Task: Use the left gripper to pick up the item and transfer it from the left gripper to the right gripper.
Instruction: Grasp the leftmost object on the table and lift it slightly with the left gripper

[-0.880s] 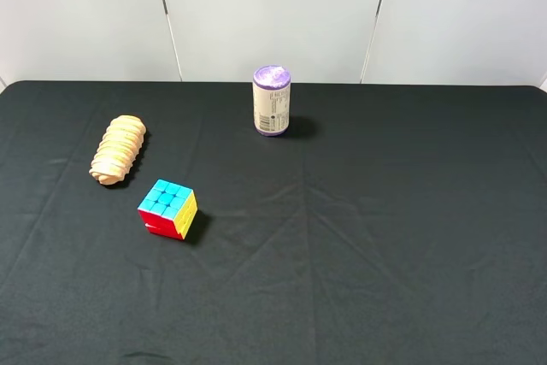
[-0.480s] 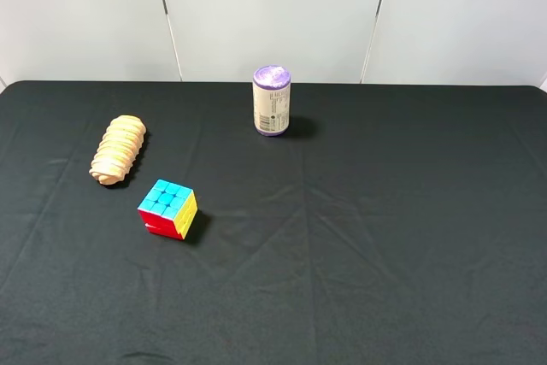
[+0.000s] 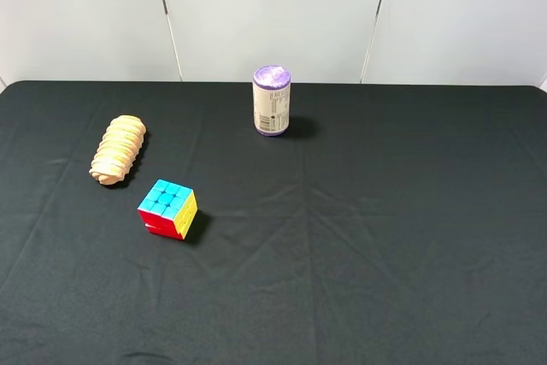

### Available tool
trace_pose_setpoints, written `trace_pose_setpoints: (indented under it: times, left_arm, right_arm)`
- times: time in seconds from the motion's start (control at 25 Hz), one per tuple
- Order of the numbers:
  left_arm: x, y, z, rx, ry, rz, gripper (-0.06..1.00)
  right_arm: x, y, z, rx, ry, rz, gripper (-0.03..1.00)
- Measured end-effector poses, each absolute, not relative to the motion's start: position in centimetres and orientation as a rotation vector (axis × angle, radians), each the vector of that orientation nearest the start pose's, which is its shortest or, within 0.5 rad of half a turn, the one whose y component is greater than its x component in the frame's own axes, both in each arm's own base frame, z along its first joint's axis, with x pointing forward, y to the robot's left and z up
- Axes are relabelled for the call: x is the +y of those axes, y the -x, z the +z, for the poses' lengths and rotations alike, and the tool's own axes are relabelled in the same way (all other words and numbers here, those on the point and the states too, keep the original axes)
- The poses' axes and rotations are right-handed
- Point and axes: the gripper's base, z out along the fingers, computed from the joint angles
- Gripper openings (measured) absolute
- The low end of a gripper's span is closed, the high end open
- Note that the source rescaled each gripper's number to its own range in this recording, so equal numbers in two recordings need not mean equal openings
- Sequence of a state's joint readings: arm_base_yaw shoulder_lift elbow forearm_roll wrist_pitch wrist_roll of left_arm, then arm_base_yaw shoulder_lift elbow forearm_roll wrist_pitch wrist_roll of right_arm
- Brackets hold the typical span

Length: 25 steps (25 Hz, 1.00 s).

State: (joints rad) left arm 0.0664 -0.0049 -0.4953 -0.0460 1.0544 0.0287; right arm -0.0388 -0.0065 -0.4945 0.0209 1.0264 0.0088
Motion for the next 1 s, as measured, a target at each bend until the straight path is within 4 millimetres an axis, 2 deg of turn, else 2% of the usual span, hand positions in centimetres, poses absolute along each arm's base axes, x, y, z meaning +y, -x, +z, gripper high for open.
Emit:
trace_pose_setpoints:
  times: [0.56,0.8,1.0]
  left_arm:
    - [-0.4,0.3,27.7,2.047,0.032,0.01,0.99]
    - [-0.3,-1.2,29.1,2.124,-0.005,0.028,1.0]
    - [-0.1,-3.9,30.1,2.215,-0.009,0.025,1.0]
  right_arm:
    - [0.2,0.4,27.9,2.008,-0.047,0.006,1.0]
    - [0.2,0.4,27.9,2.008,-0.047,0.006,1.0]
    - [0.2,0.4,27.9,2.008,-0.047,0.006,1.0]
